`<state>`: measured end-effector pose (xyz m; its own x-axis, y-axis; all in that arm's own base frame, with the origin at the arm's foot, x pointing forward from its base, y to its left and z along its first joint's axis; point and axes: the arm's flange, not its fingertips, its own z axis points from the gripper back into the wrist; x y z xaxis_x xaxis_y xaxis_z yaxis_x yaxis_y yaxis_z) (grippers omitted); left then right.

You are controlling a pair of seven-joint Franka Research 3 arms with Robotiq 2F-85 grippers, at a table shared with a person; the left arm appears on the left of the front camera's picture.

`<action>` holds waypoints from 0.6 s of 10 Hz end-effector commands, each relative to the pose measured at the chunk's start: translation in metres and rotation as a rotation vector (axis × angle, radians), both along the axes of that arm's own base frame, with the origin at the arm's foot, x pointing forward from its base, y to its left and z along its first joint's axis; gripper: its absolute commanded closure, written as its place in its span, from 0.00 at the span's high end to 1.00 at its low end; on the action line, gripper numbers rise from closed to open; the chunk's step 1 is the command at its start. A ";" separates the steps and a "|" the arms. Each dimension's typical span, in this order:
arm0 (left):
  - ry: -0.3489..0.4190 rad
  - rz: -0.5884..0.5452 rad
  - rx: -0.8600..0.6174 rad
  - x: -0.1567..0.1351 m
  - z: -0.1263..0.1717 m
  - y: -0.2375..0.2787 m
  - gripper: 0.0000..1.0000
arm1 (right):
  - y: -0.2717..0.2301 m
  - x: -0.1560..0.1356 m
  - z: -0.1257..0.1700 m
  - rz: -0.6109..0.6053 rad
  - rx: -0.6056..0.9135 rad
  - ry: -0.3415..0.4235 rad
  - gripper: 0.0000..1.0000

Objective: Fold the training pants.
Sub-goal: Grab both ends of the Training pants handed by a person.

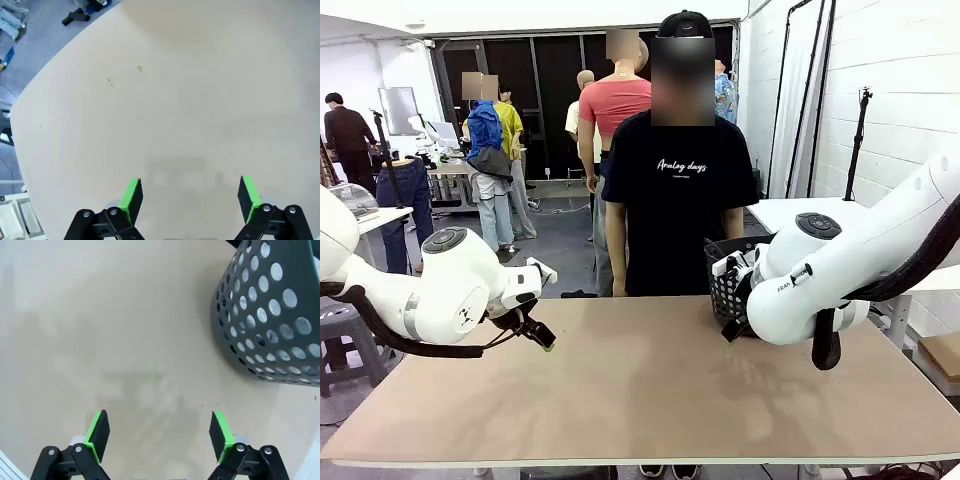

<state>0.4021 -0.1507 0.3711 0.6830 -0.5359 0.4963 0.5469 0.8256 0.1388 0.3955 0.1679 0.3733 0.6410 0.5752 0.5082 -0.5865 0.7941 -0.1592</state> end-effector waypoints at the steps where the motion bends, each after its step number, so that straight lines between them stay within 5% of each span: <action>1: 0.000 0.000 0.000 0.000 0.000 0.000 1.00 | 0.000 0.000 0.000 0.000 0.000 0.000 1.00; 6: 0.000 0.000 0.000 0.000 0.000 0.000 1.00 | 0.000 0.000 0.000 0.000 0.000 0.000 1.00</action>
